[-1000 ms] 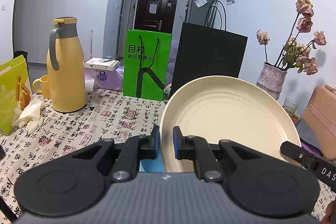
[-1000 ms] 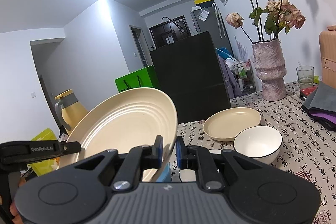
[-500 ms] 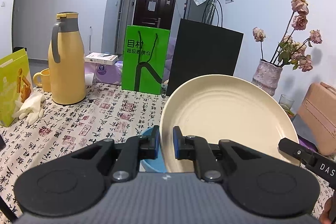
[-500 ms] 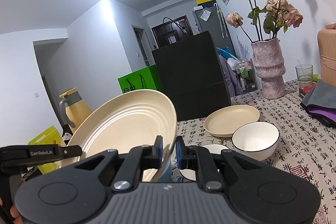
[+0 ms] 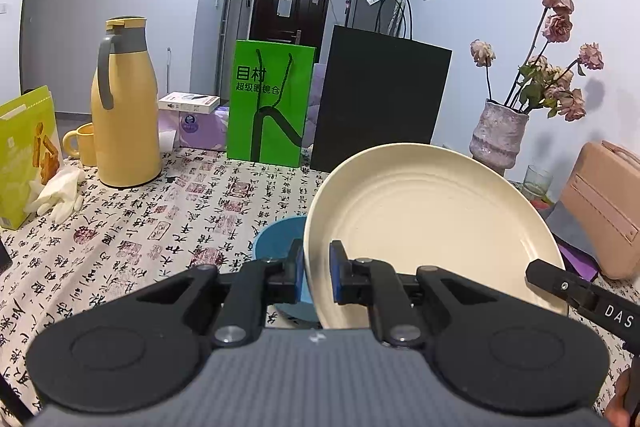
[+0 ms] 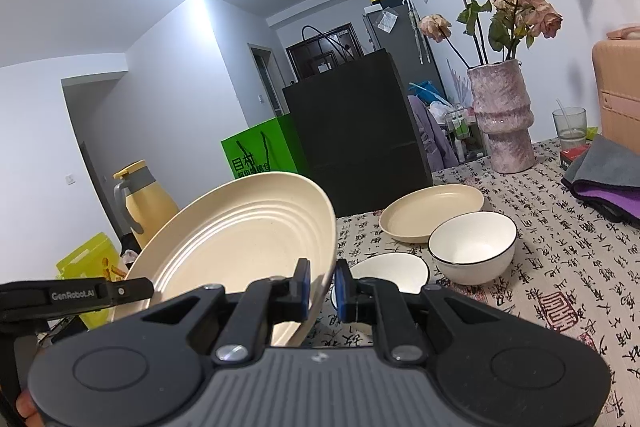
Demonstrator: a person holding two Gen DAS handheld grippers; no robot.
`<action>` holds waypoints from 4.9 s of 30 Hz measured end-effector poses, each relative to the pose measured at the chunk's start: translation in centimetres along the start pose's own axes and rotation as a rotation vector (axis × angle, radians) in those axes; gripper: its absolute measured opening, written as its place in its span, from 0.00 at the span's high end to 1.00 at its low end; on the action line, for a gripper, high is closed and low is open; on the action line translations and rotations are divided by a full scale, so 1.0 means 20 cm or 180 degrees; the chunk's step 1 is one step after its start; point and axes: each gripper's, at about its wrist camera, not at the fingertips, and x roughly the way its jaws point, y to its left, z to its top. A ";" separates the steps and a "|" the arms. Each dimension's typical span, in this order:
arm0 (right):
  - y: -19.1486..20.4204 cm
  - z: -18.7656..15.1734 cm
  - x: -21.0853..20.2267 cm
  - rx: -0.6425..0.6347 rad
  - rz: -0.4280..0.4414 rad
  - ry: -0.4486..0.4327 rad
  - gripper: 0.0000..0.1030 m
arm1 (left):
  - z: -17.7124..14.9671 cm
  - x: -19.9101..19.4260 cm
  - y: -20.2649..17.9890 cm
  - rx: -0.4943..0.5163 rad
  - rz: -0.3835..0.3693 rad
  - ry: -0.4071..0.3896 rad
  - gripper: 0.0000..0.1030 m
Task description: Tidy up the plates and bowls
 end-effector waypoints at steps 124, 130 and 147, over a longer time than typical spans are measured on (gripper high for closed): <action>-0.18 -0.40 0.13 0.0017 -0.0336 0.0846 0.88 | -0.49 0.21 0.00 0.0186 0.0034 0.0836 0.88; -0.18 -0.40 0.14 -0.0047 -0.0370 0.0860 0.88 | -0.49 0.21 -0.01 0.0206 0.0047 0.0851 0.88; -0.07 -0.46 0.17 -0.0609 -0.0573 0.0879 0.85 | -0.51 0.20 -0.06 0.0571 0.0266 0.0753 0.87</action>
